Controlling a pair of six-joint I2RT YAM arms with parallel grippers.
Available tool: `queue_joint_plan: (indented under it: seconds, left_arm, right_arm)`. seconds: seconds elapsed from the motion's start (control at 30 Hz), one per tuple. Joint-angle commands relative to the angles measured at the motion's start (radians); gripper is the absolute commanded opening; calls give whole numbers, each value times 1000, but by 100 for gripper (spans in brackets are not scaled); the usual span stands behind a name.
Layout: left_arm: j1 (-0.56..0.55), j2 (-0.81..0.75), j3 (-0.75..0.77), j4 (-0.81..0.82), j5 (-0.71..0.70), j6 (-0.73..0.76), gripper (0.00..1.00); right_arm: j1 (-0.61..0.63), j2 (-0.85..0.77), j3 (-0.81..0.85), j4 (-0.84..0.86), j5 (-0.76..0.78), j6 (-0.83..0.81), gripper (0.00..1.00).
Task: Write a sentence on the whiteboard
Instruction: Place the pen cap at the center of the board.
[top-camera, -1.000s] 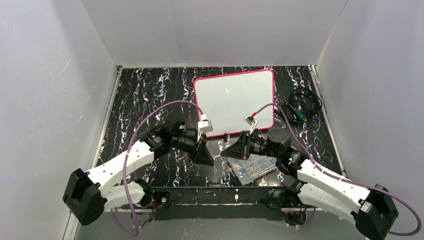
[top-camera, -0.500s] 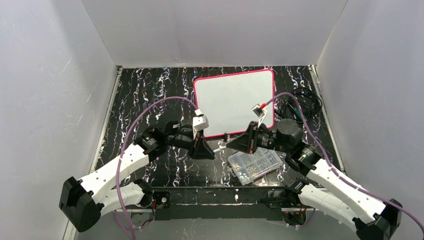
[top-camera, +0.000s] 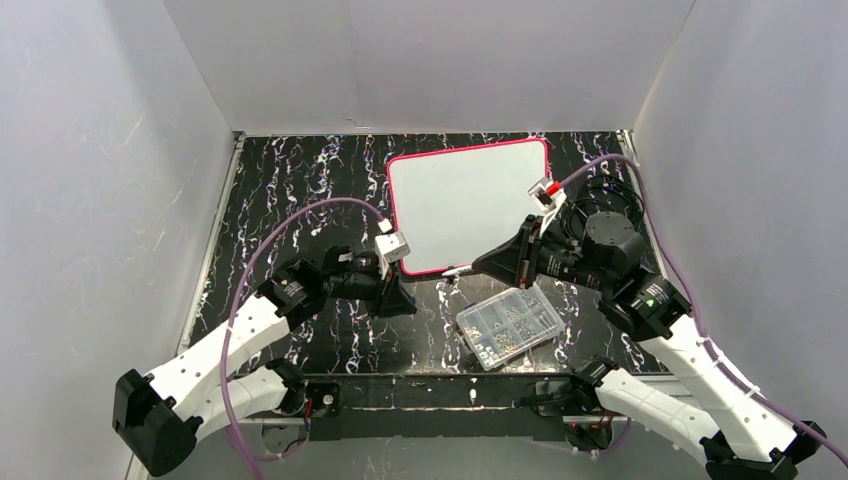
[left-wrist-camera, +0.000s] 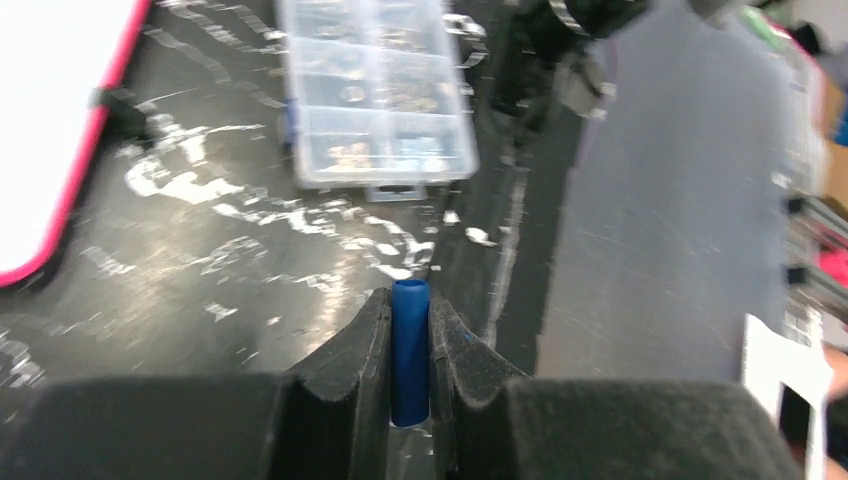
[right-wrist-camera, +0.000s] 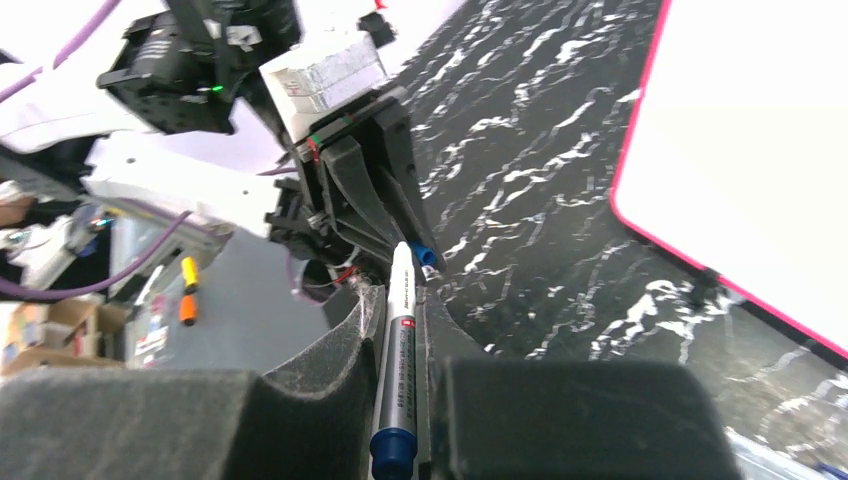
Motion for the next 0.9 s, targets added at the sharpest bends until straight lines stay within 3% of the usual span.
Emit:
queue_joint_plan:
  seconds: [0.0, 0.13, 0.3, 0.5, 0.73, 0.87]
  left_arm:
    - [22, -48, -2, -94, -369, -15, 0]
    - [90, 26, 23, -175, -575, -66, 0]
    - [215, 178, 52, -233, -600, -139, 0]
    - [292, 311, 59, -236, -578, -179, 0]
    - [332, 466, 88, -263, -511, -169, 18]
    - [355, 488, 88, -253, -492, -173, 34]
  right_arm:
    - [-4, -19, 48, -134, 193, -121, 1]
    - [-4, -26, 1, -84, 269, -148, 1]
    - [-4, -29, -85, 52, 313, -139, 1]
    - [-3, -25, -153, 95, 430, -140, 1]
    - [-3, -57, -225, 166, 481, -137, 1]
    - [-3, -70, -257, 199, 499, -139, 1]
